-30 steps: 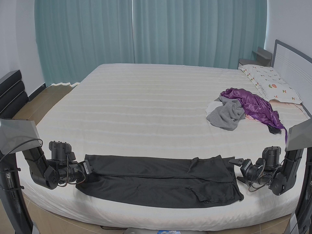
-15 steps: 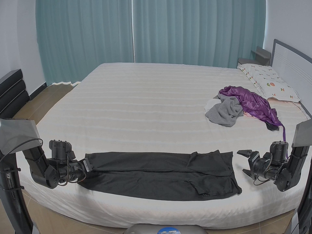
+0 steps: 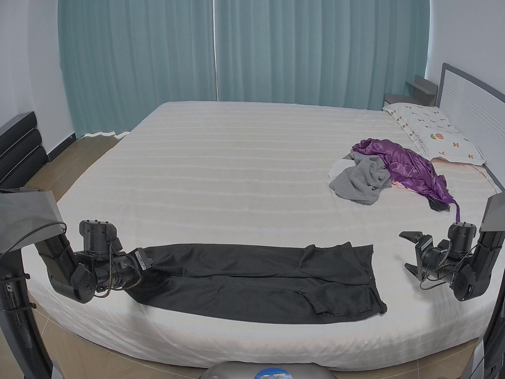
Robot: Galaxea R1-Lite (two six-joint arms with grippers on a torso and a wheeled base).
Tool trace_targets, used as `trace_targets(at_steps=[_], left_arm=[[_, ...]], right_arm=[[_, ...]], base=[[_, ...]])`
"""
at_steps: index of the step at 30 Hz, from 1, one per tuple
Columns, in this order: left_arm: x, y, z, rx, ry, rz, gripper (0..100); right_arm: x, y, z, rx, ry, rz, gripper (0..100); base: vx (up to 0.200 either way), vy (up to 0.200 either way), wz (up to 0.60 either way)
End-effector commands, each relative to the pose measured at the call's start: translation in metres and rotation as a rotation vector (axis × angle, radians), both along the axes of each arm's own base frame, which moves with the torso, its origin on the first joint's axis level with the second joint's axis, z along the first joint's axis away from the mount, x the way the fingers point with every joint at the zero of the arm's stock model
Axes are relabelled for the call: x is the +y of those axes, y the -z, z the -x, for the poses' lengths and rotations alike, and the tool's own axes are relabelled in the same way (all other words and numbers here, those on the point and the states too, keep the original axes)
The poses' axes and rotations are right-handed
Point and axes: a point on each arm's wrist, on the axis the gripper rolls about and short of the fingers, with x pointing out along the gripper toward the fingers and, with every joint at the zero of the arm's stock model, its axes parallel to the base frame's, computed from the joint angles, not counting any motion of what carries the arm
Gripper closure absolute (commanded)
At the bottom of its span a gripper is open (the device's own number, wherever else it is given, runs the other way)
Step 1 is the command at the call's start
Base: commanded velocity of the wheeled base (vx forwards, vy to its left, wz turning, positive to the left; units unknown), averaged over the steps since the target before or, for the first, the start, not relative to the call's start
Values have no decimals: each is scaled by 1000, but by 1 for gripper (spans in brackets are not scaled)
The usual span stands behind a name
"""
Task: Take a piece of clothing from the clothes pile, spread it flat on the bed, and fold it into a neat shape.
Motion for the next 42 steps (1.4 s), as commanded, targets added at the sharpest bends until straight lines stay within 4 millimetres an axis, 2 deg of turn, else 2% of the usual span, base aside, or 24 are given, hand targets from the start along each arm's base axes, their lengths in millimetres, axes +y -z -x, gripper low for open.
trace_targets(at_steps=[1,8,13,26,35,42], left_arm=[[-6,-16,2,-41,0,29,100],[-16,-42,8,-104,9,62,100],[-31,-58,11,-158,15,55,100],[-83,-68,6,-176,115,33,100],[-122,-59,1,-150,162,-6,100],[-150,-37,3,-109,208,-40,100]], right_arm=[[-2,8,-2,18,6,-4,0],[-2,10,-2,24,6,-5,0],[-2,10,-2,24,4,-3,0],[-1,10,-1,29,3,-3,0],[1,10,0,32,-1,-4,0],[2,11,0,34,-4,-2,0]], base=[[0,-200,0],[0,-200,0],[0,-200,0],[0,-200,0],[0,-200,0],[0,-171,0]])
